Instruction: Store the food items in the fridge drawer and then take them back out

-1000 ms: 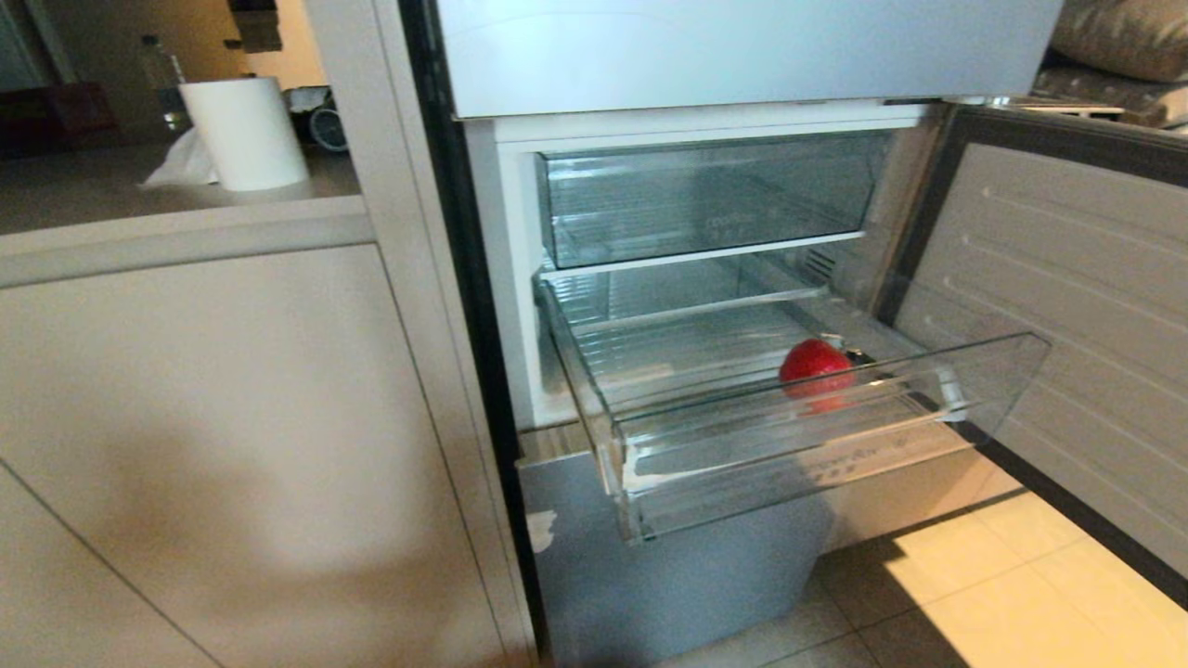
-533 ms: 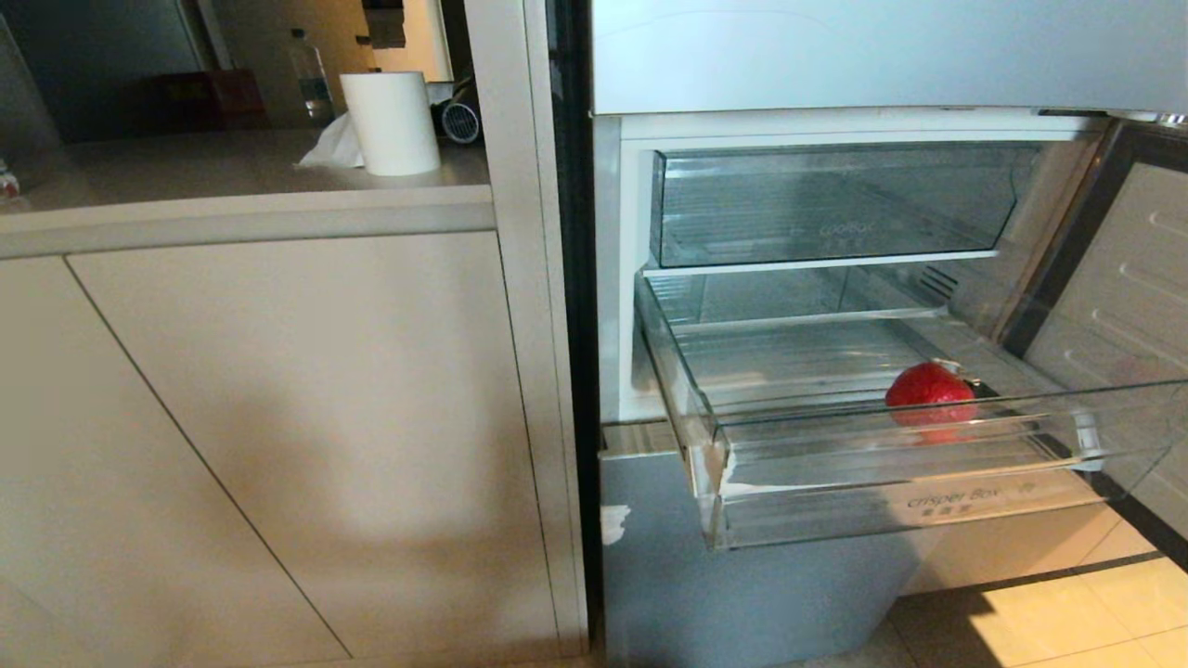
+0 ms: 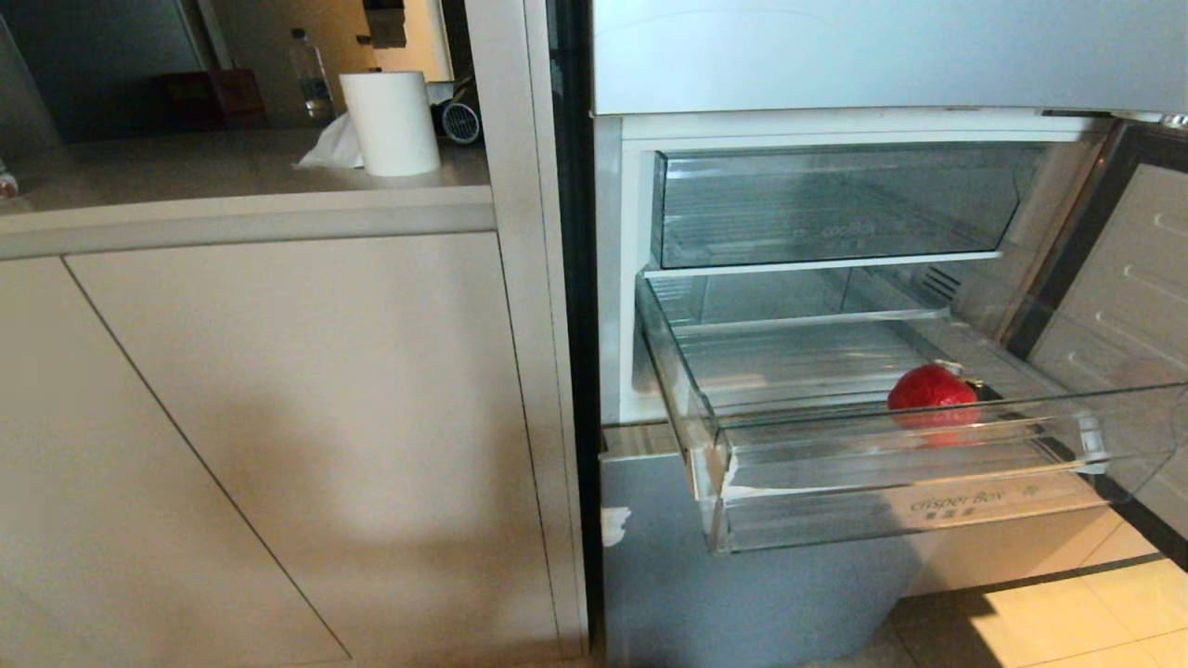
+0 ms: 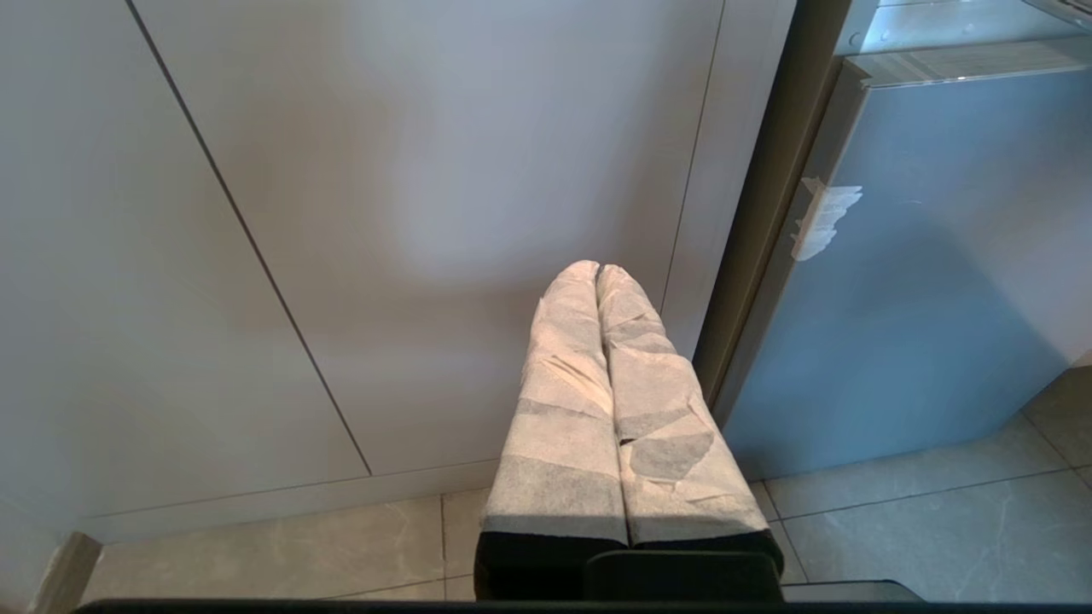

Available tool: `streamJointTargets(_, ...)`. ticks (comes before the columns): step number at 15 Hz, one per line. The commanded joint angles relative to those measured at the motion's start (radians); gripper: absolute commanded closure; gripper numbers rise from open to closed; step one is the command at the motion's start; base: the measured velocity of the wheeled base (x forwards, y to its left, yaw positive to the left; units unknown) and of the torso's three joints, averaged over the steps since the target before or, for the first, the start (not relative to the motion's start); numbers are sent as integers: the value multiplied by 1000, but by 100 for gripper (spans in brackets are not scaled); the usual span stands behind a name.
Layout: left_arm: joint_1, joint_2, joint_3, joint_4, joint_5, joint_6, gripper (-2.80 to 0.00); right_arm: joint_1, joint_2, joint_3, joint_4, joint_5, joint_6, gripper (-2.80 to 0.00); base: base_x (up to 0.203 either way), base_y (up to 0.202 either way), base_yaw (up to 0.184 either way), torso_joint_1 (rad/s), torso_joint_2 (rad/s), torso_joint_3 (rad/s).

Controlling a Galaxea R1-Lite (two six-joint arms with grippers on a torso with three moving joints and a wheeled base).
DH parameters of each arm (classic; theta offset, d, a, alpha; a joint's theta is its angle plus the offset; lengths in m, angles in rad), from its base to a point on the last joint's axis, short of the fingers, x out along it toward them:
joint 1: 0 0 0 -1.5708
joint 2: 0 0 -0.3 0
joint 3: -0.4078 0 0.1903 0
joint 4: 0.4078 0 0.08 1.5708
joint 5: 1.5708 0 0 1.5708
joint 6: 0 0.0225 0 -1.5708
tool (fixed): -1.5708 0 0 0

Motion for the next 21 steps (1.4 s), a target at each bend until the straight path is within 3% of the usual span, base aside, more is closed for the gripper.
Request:
streamJointTargets(1, 0, 0, 0, 0, 1, 0, 0, 1, 195, -129, 8, 31, 10, 0, 0, 0, 0, 0, 0, 0)
streamJointTargets(8, 2, 0, 0, 0, 0, 0, 0, 13, 966, -542, -165, 326, 109, 0, 0, 0, 0, 0, 0, 0)
streamJointTargets(10, 0, 0, 0, 0, 0, 0, 0, 42, 1127, -637, -226, 374, 120, 0, 0, 0, 0, 0, 0, 0)
streamJointTargets(15, 2, 0, 0, 0, 1, 0, 0, 97, 1491, -836, -364, 399, 130, 0, 0, 0, 0, 0, 0, 0)
streamJointTargets(21, 2, 0, 0, 0, 0, 0, 0, 107, 1751, -1015, -397, 356, 126, 0, 0, 0, 0, 0, 0, 0)
